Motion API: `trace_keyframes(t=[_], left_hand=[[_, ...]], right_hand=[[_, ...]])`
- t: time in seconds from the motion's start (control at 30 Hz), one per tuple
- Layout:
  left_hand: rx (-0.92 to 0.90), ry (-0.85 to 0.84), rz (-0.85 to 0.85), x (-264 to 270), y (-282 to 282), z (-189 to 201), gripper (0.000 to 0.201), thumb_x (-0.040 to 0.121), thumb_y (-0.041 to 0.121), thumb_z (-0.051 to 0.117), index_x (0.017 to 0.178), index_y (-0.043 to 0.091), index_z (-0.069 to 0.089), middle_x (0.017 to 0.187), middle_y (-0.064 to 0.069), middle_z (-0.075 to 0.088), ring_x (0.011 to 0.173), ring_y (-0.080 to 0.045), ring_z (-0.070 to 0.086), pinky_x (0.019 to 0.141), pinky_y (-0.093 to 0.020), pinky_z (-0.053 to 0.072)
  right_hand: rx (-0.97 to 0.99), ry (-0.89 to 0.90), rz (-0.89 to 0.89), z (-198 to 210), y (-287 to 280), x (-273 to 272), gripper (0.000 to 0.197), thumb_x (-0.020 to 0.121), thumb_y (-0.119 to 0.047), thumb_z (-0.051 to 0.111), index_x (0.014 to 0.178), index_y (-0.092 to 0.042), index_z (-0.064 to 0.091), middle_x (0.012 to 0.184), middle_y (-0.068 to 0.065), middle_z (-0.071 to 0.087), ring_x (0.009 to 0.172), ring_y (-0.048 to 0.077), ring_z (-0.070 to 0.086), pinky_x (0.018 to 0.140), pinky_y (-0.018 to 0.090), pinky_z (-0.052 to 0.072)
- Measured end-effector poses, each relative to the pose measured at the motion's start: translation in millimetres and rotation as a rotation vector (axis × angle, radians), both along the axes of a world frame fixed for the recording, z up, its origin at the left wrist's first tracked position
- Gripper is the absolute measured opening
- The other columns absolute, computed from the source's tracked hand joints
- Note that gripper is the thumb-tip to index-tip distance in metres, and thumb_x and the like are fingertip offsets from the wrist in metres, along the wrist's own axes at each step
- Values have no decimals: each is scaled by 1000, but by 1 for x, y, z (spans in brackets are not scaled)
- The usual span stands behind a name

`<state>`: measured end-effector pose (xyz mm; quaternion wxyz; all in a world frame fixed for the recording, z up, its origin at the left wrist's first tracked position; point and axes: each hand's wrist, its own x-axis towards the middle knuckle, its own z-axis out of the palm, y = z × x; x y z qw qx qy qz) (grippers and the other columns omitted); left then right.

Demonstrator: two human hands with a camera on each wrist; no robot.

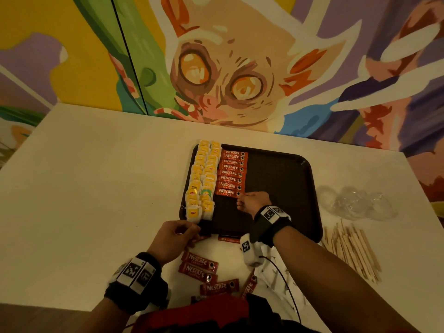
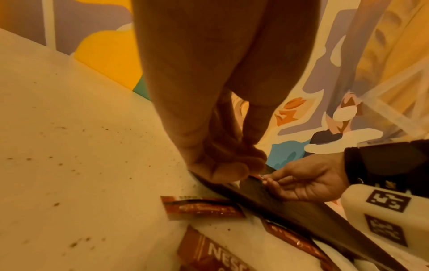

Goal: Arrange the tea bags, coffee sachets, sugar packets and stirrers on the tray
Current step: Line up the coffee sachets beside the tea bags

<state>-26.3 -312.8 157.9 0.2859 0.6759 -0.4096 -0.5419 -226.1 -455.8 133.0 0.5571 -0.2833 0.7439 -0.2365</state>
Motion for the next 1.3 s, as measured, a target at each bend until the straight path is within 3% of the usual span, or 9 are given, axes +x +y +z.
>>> trace_keyframes(t=[0.1,0.23,0.37,0.53,0.7,0.83,0.9,1.17,1.3], left_hand=[[38,-38,-34,4,6,-5,16,96,21,55,94,16,70,87,-2,70,65,-10,64,57,-18,50],[44,-81,-77,7,8,-8,17,97,23,53,96,19,70,92,-1,69,72,-13,63,57,-17,48],[24,-177,-156,14,10,-14,12,96,25,55,97,27,67,98,6,67,83,-11,64,62,-18,48],[-77,-409,-206,15,19,-23,16,90,22,65,105,22,67,104,3,64,85,-10,59,68,-11,43],[-49,-579,-416,5,26,-29,55,84,37,67,135,28,49,133,-1,49,118,-21,43,100,-32,39],[0,-667,-607,-8,33,-29,96,70,66,68,148,30,26,148,3,30,131,-22,30,109,-37,34],[-6,-717,-679,-16,36,-29,105,66,71,67,150,31,19,151,4,23,135,-23,25,111,-40,31],[-100,-794,-892,-38,47,-41,117,58,76,69,148,44,1,157,7,-5,144,-29,1,117,-49,9],[-114,-843,-925,-41,50,-43,107,66,75,64,150,42,6,158,4,-5,144,-30,0,117,-49,6]], right_hand=[[11,45,20,-5,-3,2,17,89,-9,70,77,-3,59,72,12,65,61,18,63,66,33,60],[-4,104,69,-10,-5,-1,24,89,-17,72,74,-3,60,73,13,67,62,20,65,71,39,62],[-51,176,154,-1,3,-9,21,92,-23,67,76,-12,60,74,5,67,63,14,65,66,30,60],[-192,235,423,13,35,-31,3,94,-24,64,94,-21,63,85,-1,71,70,9,66,57,20,52],[-265,346,705,17,77,-61,10,88,-28,71,96,-21,69,87,-9,68,83,3,65,66,12,49],[-222,529,984,8,108,-81,30,86,-40,71,113,-28,64,99,-12,57,97,8,56,84,26,49],[-221,630,1024,2,118,-87,38,88,-43,67,124,-34,60,109,-7,53,104,12,52,88,30,47],[-313,708,966,-7,130,-103,38,94,-44,58,130,-33,60,114,-6,50,102,11,54,87,29,50],[-321,696,996,-7,131,-117,32,98,-36,55,128,-29,63,113,-6,48,101,11,52,88,31,52]])
